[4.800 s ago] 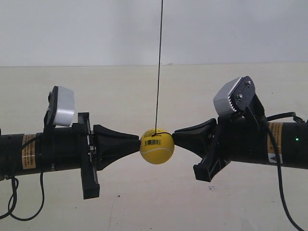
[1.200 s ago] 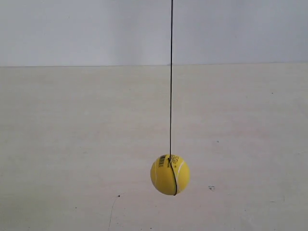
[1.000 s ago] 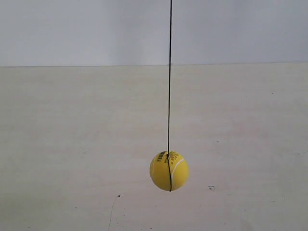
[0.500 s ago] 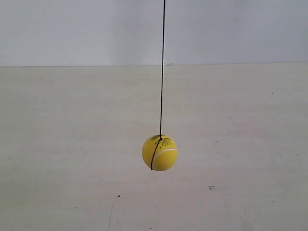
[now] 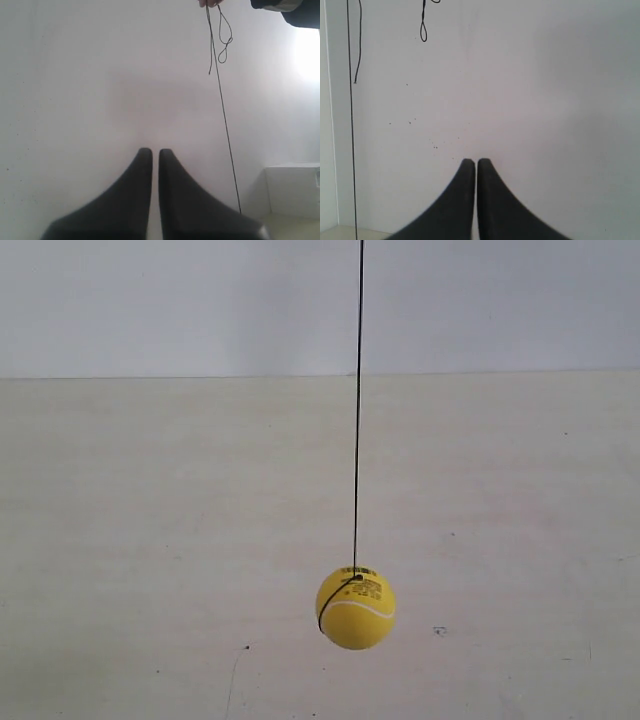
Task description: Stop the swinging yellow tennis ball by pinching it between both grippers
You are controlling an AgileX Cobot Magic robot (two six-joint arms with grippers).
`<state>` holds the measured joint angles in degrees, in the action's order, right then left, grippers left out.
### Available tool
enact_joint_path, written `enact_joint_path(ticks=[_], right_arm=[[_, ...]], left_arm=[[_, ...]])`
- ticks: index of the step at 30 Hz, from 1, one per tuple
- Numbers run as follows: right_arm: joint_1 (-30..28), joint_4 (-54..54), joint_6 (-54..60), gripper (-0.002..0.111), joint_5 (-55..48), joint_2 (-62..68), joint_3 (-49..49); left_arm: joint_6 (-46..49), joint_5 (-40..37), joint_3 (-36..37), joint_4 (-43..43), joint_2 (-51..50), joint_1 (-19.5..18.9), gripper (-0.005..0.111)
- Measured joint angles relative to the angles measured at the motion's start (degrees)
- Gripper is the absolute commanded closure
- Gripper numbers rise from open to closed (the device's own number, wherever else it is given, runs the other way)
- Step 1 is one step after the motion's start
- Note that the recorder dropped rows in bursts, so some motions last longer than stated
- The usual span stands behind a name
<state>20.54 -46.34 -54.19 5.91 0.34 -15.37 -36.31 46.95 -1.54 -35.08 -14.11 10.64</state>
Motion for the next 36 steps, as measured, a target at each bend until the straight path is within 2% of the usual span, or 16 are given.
enact_joint_path(ticks=[14,20,27,29,32,36], right_arm=[[0.0,0.0,-0.1,0.108,0.0,0.0,0.0],[0.0,0.0,-0.1,0.108,0.0,0.0,0.0],[0.0,0.0,-0.1,0.108,0.0,0.0,0.0],[0.0,0.0,-0.1,0.108,0.0,0.0,0.0],[0.0,0.0,-0.1,0.108,0.0,0.0,0.0],[0.0,0.0,-0.1,0.108,0.0,0.0,0.0]], left_arm=[[0.4,0.0,0.8,-0.1,0.6,0.0,0.102],[1.9,-2.4,1.3,0.9,6.0,0.0,0.102],[1.5,-12.1,1.3,14.7,13.2,-0.2,0.102],[1.5,-13.8,1.3,17.8,13.6,-1.0,0.102],[2.0,-16.8,1.3,20.4,14.0,-4.5,0.102],[7.2,-24.0,1.3,24.6,14.0,-9.0,0.102]])
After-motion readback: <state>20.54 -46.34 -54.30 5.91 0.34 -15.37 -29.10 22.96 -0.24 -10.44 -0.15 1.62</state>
